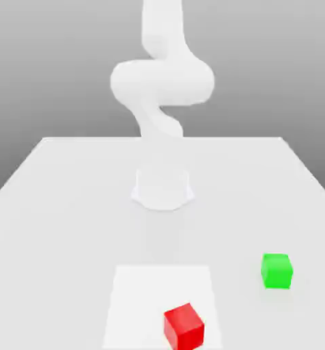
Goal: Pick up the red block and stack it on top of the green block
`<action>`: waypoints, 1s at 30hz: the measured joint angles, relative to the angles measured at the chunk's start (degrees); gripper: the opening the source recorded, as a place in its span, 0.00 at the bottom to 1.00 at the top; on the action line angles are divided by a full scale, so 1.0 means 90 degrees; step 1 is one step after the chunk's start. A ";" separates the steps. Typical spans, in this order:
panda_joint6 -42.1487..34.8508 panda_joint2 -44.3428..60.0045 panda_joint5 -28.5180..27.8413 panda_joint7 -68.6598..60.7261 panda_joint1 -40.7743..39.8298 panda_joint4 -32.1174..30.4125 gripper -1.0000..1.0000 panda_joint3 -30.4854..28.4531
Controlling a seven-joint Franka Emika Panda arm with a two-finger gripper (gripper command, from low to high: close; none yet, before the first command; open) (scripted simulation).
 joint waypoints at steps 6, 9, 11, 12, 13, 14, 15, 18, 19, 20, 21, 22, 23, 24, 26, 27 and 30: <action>0.0520 0.1426 0.0179 -0.0669 0.0307 -0.0217 0.50 -0.0198; 0.0772 0.2121 0.0266 -0.0995 0.0433 -0.0322 0.50 -0.0267; 0.0941 0.2583 0.0320 -0.1209 0.0507 -0.0392 0.50 -0.0301; 0.1025 0.2814 0.0346 -0.1316 0.0534 -0.0427 0.50 -0.0308; 0.1110 0.3045 0.0369 -0.1420 0.0559 -0.0462 0.50 -0.0313; 0.1192 0.3276 0.0393 -0.1523 0.0571 -0.0497 0.50 -0.0305; 0.1277 0.3507 0.0407 -0.1622 0.0591 -0.0532 0.50 -0.0304; 0.1534 0.4196 0.0417 -0.1893 0.0645 -0.0639 0.50 -0.0286; 0.1619 0.4425 0.0407 -0.1973 0.0665 -0.0674 0.50 -0.0280; 0.1705 0.4654 0.0388 -0.2048 0.0685 -0.0710 0.50 -0.0276; 0.1791 0.4881 0.0365 -0.2117 0.0689 -0.0745 0.50 -0.0273; 0.1878 0.5109 0.0328 -0.2179 0.0692 -0.0781 0.50 -0.0270; 0.1964 0.5335 0.0281 -0.2234 0.0694 -0.0817 0.50 -0.0268; 0.2051 0.5561 0.0226 -0.2283 0.0702 -0.0853 0.50 -0.0271; 0.2313 0.6016 0.0177 -0.2352 0.0704 -0.0866 0.50 -0.0262; 0.2482 0.6246 0.0192 -0.2380 0.0696 -0.0842 0.50 -0.0248; 0.3040 0.6926 0.0259 -0.2446 0.0639 -0.0749 0.00 -0.0175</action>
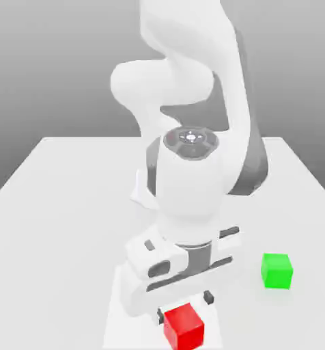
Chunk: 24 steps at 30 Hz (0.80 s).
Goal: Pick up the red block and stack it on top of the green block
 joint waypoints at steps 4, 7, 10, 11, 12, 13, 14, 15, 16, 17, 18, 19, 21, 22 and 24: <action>-0.0005 0.0000 -0.0003 0.0003 -0.0002 0.0000 0.00 0.0001; 0.0034 0.0049 -0.0003 0.0001 -0.0008 0.0007 0.00 0.0009; -0.0420 -0.0495 -0.0072 0.0049 0.0025 -0.0080 0.00 -0.0038; -0.0605 -0.0715 -0.0103 0.0075 0.0037 -0.0115 0.00 -0.0056; -0.0761 -0.0929 -0.0133 0.0040 0.0071 -0.0176 0.00 -0.0025; -0.0825 -0.1118 -0.0169 -0.0139 0.0175 -0.0305 0.00 0.0121; -0.0866 -0.1302 -0.0198 -0.0361 0.0300 -0.0451 0.00 0.0295; -0.0893 -0.1472 -0.0232 -0.0582 0.0395 -0.0597 0.00 0.0498; -0.0914 -0.1636 -0.0242 -0.0819 0.0522 -0.0743 0.00 0.0675; -0.0932 -0.1799 -0.0244 -0.1063 0.0696 -0.0889 0.00 0.0848; -0.0949 -0.1965 -0.0237 -0.1321 0.0975 -0.1038 0.00 0.1012; -0.0969 -0.2145 -0.0223 -0.1604 0.1243 -0.1197 0.00 0.1171; -0.1008 -0.2540 -0.0175 -0.2238 0.1895 -0.1544 0.00 0.1430; -0.0943 -0.2595 -0.0193 -0.2437 0.2162 -0.1662 0.00 0.1457; -0.0618 -0.2345 -0.0331 -0.2498 0.2269 -0.1738 0.00 0.1368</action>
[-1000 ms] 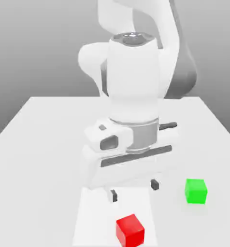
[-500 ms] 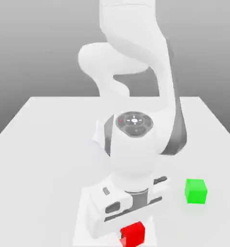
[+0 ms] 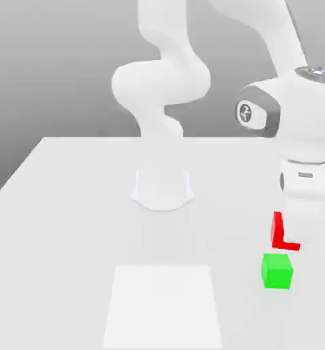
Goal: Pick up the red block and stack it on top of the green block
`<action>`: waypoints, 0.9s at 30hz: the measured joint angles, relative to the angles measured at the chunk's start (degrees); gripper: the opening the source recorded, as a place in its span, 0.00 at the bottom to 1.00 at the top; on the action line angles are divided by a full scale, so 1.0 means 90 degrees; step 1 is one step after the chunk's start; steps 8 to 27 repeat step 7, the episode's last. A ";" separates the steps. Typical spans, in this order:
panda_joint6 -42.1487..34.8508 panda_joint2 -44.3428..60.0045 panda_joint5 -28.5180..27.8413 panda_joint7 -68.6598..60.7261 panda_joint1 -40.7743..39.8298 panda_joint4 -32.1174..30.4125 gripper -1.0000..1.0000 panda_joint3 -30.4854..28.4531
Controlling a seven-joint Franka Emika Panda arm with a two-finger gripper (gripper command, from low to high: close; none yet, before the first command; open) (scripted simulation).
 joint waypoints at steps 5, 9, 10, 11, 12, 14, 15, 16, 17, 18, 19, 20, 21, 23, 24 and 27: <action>0.0792 0.0811 -0.0391 0.0232 -0.0028 0.0009 1.00 -0.0226; 0.0792 0.0811 -0.0391 0.0232 -0.0028 0.0009 1.00 -0.0226; 0.0792 0.0811 -0.0391 0.0232 -0.0028 0.0009 1.00 -0.0226; 0.0792 0.0811 -0.0391 0.0232 -0.0028 0.0009 1.00 -0.0226; 0.0792 0.0811 -0.0391 0.0232 -0.0028 0.0009 1.00 -0.0226; 0.0792 0.0811 -0.0391 0.0232 -0.0028 0.0009 1.00 -0.0226; 0.0792 0.0811 -0.0391 0.0232 -0.0028 0.0009 1.00 -0.0226; 0.0792 0.0811 -0.0391 0.0232 -0.0028 0.0009 1.00 -0.0226; 0.0792 0.0811 -0.0391 0.0232 -0.0028 0.0009 1.00 -0.0226; 0.0792 0.0811 -0.0391 0.0232 -0.0028 0.0009 1.00 -0.0226; 0.0792 0.0811 -0.0391 0.0232 -0.0028 0.0009 1.00 -0.0226; 0.0792 0.0811 -0.0391 0.0232 -0.0028 0.0009 1.00 -0.0226; 0.0792 0.0811 -0.0391 0.0232 -0.0028 0.0009 1.00 -0.0226; 0.0792 0.0811 -0.0391 0.0232 -0.0028 0.0009 1.00 -0.0226; 0.0792 0.0811 -0.0391 0.0232 -0.0028 0.0009 1.00 -0.0226; 0.0792 0.0811 -0.0391 0.0232 -0.0028 0.0009 1.00 -0.0226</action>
